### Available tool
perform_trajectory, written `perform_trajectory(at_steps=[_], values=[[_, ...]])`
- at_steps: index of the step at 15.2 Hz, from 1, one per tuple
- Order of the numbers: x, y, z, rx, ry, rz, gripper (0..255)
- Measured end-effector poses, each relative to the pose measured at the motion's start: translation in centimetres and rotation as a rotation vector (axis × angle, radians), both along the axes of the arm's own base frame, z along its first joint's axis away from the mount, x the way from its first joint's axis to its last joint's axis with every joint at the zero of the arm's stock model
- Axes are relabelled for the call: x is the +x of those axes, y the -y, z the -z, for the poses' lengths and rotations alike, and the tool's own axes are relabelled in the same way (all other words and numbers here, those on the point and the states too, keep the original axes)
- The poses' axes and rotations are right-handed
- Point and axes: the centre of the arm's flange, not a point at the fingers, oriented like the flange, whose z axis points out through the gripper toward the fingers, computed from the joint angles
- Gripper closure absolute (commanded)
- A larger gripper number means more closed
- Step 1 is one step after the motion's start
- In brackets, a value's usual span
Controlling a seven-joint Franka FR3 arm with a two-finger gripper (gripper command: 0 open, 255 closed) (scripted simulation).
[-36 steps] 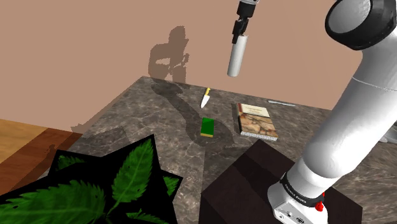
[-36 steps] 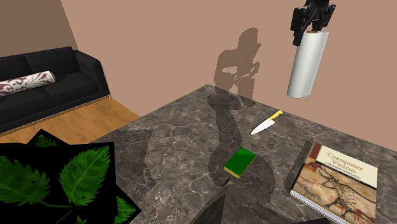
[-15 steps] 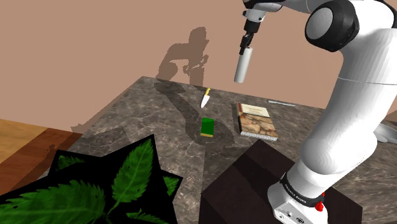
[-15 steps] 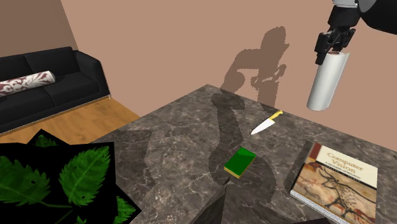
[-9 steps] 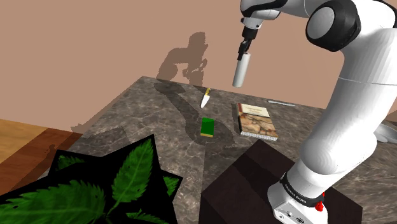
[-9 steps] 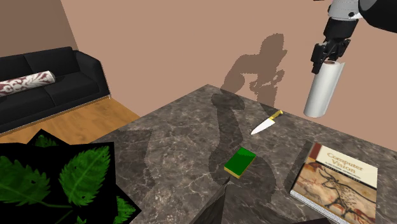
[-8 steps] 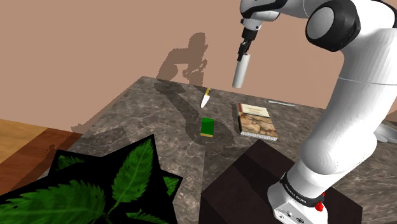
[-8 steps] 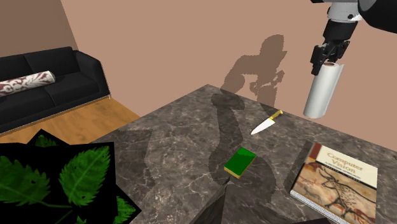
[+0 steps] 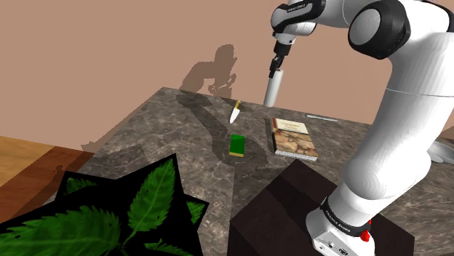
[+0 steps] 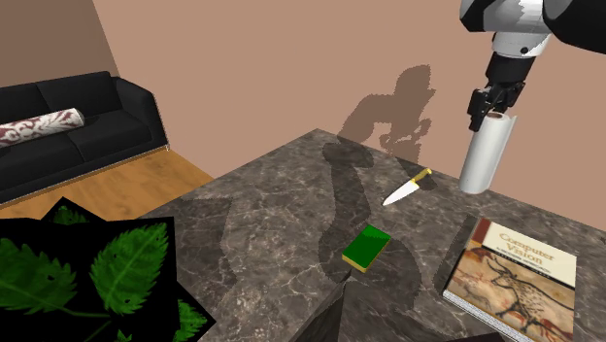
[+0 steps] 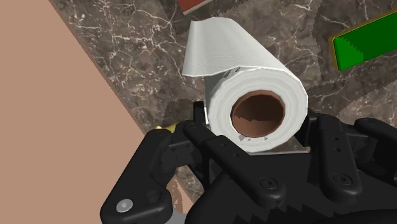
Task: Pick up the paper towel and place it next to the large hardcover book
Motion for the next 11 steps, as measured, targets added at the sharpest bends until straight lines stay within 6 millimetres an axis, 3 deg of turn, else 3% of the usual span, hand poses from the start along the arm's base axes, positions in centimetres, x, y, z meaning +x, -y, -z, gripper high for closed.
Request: perform_trajectory(at_steps=[11], values=[[0.0, -0.1, 5.7, 0.0, 0.0, 0.0, 255]])
